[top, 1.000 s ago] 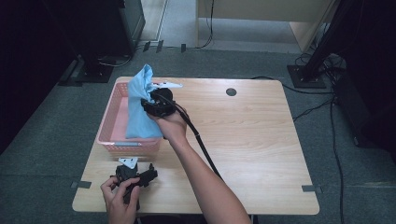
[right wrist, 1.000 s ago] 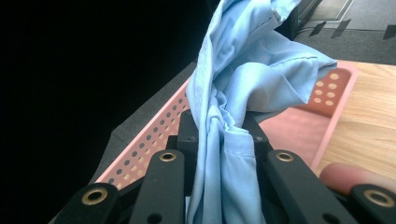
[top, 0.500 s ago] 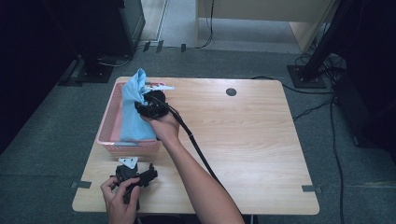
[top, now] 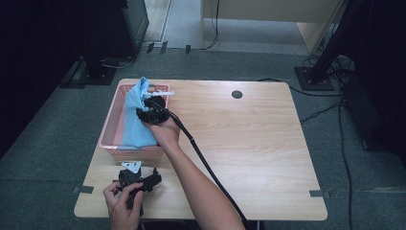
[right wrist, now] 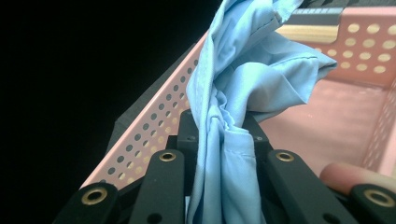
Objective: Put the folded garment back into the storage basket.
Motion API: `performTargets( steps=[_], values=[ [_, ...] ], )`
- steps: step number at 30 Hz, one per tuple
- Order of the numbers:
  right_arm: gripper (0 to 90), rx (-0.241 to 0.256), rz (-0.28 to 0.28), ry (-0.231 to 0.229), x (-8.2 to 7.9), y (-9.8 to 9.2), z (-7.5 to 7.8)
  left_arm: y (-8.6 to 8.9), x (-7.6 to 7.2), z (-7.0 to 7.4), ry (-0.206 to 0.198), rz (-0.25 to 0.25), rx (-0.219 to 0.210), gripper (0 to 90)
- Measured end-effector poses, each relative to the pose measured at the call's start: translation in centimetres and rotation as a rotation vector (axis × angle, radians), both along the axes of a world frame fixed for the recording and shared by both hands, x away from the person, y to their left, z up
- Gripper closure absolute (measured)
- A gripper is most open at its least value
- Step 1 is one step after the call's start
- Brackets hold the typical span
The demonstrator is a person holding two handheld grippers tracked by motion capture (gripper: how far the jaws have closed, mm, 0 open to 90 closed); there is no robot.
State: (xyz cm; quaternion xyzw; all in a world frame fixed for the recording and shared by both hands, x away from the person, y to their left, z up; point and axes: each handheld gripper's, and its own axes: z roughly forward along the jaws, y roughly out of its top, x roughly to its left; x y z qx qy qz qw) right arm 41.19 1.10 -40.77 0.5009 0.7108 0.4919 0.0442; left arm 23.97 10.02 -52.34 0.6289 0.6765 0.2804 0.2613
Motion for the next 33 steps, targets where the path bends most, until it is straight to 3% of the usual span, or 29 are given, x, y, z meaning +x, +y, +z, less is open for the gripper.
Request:
performTargets(
  steps=[11,21,29,33],
  values=[
    [75.9,-0.008,-0.015,0.044,0.7,0.7,-1.6,0.0,0.0,0.0,-0.003,0.001,0.001,0.0],
    [74.5,-0.037,-0.008,0.038,0.9,1.3,-2.3,0.0,0.0,0.0,-0.003,0.001,0.0,0.0],
    [68.6,-0.156,0.019,-0.001,0.9,1.2,-2.7,0.0,0.0,0.0,-0.003,0.002,0.0,0.0],
    [58.3,-0.165,0.04,0.01,1.0,0.7,-2.9,0.0,0.0,0.0,-0.003,0.001,0.0,0.0]
  ],
)
